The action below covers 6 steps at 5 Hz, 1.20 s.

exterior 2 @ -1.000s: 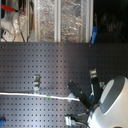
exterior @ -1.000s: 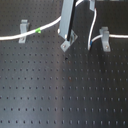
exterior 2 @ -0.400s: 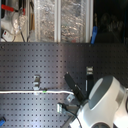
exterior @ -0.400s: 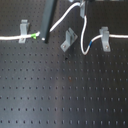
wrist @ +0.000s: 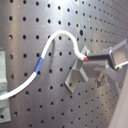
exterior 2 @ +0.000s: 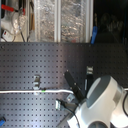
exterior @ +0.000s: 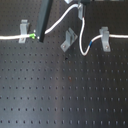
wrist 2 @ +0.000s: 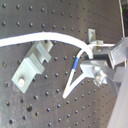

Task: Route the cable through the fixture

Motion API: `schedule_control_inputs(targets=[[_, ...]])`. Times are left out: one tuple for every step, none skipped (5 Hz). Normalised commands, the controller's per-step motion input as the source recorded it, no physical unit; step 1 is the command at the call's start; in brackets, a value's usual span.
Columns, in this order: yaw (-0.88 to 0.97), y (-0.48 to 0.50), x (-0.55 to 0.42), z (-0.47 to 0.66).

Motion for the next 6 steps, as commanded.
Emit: schedule_control_inputs(targets=[[0.17,0.077,-0.154,0.00],[0.00,-0.047,-0.165,0.25],[0.00,0.008,-0.163,0.27],[0.00,0.031,-0.112,0.12],[0.07,0.081,-0.119,0.00],[0.29,0.119,-0.489,0.16]])
